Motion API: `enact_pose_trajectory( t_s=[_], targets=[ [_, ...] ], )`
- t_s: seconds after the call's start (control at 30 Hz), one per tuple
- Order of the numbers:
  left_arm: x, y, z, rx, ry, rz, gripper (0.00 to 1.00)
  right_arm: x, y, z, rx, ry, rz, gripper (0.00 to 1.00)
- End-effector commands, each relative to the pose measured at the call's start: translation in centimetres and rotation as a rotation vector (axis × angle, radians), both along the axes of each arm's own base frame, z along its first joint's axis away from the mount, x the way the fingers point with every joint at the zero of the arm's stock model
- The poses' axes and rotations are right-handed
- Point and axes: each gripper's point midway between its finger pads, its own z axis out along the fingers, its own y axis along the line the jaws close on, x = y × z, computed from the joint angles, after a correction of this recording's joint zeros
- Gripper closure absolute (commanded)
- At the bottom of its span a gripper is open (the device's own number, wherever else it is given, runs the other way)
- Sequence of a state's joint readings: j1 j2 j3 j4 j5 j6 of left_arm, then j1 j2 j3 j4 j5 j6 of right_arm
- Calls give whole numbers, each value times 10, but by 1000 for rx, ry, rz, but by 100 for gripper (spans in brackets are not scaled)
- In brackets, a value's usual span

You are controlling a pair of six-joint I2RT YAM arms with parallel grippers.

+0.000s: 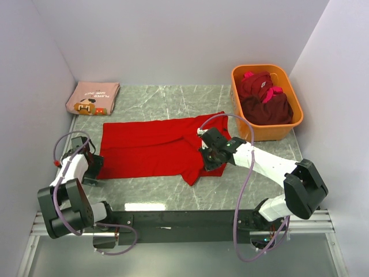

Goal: Fold and stack the t-shirts
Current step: Fold the tshirt

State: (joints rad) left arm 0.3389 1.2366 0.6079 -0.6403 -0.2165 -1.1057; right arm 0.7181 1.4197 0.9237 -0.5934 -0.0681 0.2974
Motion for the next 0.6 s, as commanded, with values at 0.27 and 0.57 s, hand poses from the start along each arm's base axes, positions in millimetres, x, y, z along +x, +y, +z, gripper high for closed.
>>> enact_pose_trajectory(
  t_s=[0.27,0.57],
  targets=[
    [-1,10,-14,11,144,25,26,7,-1,3,8,-26,-8,100],
    [-10,4,-29,-22,192,8,75,8,-2,3,12,-33,-13,100]
  ],
)
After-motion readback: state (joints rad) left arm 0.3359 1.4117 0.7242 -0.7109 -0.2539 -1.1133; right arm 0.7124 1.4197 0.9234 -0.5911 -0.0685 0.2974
